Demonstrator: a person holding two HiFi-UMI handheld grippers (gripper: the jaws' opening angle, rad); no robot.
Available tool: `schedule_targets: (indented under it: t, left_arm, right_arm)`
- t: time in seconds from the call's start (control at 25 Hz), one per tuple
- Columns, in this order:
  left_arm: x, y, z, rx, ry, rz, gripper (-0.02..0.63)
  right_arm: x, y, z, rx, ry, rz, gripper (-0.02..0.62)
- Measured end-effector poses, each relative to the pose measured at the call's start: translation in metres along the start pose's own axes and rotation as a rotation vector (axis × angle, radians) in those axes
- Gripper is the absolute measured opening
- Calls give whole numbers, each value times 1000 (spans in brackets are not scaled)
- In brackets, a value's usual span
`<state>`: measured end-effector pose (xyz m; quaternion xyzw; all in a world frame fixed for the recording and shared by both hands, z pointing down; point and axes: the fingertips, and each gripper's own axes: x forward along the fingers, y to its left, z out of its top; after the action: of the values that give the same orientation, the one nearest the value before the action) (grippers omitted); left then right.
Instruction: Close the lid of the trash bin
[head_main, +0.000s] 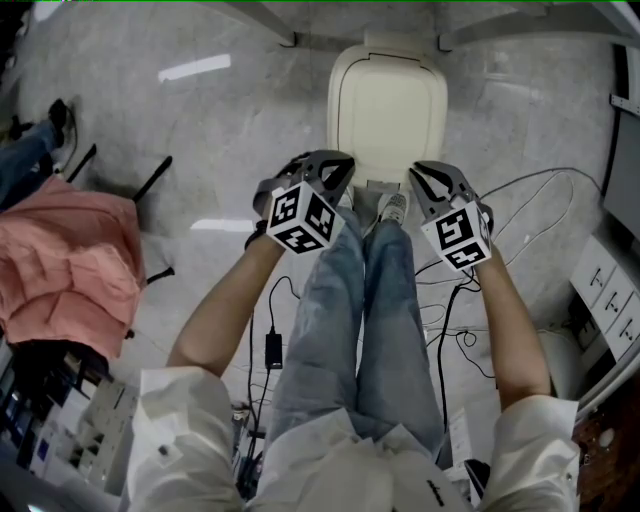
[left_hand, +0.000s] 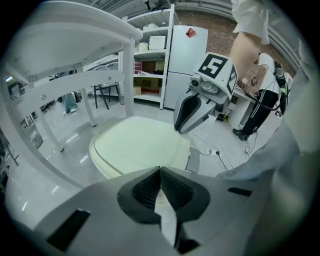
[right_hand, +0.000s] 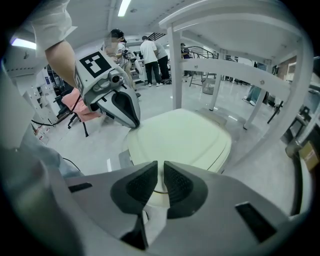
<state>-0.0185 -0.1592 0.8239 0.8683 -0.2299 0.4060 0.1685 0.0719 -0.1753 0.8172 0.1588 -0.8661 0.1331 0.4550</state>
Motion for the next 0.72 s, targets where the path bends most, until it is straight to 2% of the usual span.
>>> schedule_targets:
  t: [0.72]
  left_arm:
    - [8,0,-5,-9,25,-2,28]
  right_arm:
    - [5,0,-3,26,-4,-6,49]
